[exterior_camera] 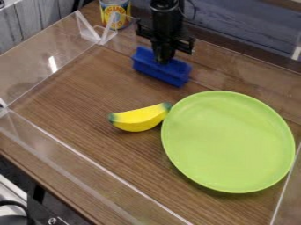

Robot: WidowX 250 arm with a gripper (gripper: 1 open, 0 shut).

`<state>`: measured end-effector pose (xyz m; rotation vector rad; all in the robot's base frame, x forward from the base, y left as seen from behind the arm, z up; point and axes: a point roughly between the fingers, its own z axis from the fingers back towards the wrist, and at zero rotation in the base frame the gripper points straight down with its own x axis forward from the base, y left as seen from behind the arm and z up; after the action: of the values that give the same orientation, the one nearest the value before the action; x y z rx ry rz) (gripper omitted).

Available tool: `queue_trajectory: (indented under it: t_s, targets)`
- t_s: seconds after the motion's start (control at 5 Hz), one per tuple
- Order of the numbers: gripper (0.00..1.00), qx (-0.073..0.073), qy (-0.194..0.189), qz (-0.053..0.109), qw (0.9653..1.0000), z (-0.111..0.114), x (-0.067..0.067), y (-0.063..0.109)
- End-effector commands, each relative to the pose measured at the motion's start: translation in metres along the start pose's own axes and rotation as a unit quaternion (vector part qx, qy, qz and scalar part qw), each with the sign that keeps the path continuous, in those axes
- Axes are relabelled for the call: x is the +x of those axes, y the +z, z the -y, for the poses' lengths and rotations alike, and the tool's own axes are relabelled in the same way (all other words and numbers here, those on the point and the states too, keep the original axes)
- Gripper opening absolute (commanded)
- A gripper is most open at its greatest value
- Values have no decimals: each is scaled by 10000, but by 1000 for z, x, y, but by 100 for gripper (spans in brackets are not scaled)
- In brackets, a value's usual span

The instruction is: Remove the blue object from inside the green plate and put it on the table

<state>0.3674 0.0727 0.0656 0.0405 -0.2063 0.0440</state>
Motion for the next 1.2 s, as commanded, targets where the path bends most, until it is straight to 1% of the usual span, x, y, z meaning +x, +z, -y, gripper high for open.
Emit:
queue_trajectory:
  t_s: [0.0,0.2,0.4,0.6,1.0]
  targets:
    - [0,74,46,202,9998,0,5,6]
    - [0,112,109,203,9997,5,1,-2]
    - [0,59,-252,220,9994,-1,0,-2]
    - [0,5,-610,228,9979,-7,0,-2]
    - [0,41,-675,211,9975,-6,-1,-7]
